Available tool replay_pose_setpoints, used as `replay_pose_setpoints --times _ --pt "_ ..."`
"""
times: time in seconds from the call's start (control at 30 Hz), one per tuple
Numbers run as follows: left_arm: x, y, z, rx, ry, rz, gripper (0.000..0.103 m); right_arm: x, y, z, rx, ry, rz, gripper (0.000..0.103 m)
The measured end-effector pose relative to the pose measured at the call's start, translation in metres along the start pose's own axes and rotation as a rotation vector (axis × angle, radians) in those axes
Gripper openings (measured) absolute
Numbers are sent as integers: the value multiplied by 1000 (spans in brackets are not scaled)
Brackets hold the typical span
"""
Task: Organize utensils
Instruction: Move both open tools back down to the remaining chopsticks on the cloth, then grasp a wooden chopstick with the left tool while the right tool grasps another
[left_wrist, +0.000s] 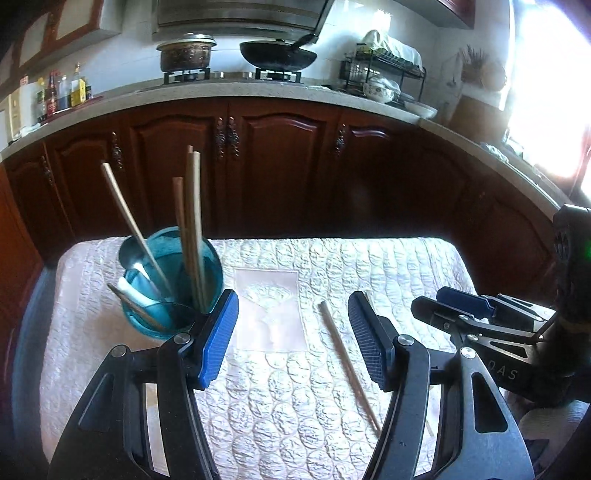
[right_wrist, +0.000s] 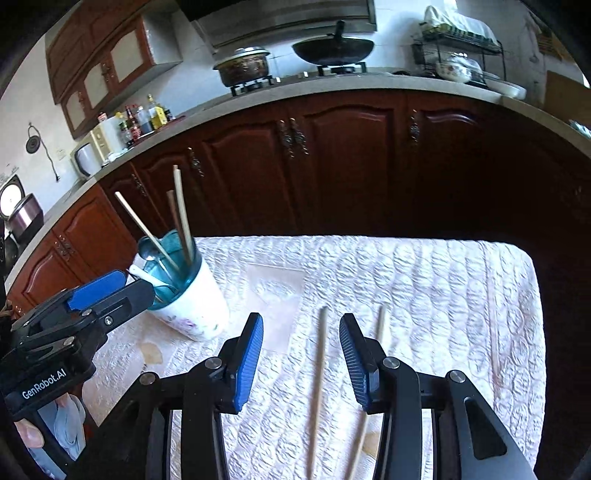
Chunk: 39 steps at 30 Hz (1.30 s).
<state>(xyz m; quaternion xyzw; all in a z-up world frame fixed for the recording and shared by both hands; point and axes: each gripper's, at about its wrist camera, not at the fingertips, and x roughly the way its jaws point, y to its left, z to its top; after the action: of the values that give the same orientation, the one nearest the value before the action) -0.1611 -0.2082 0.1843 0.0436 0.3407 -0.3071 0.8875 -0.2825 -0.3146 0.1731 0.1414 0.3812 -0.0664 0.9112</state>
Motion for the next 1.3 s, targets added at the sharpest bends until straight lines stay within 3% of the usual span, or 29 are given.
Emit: replay_pose_setpoints --times 0.8,1.07,1.3 --pt "46 -14 -20 16 110 -25 62 37 -39 -27 81 114 -35 41" --pt "83 -19 -35 -2 214 -89 62 72 -69 -44 145 199 -45 41" --pt "127 -20 -40 -35 297 -125 62 112 -94 -34 168 260 -21 41"
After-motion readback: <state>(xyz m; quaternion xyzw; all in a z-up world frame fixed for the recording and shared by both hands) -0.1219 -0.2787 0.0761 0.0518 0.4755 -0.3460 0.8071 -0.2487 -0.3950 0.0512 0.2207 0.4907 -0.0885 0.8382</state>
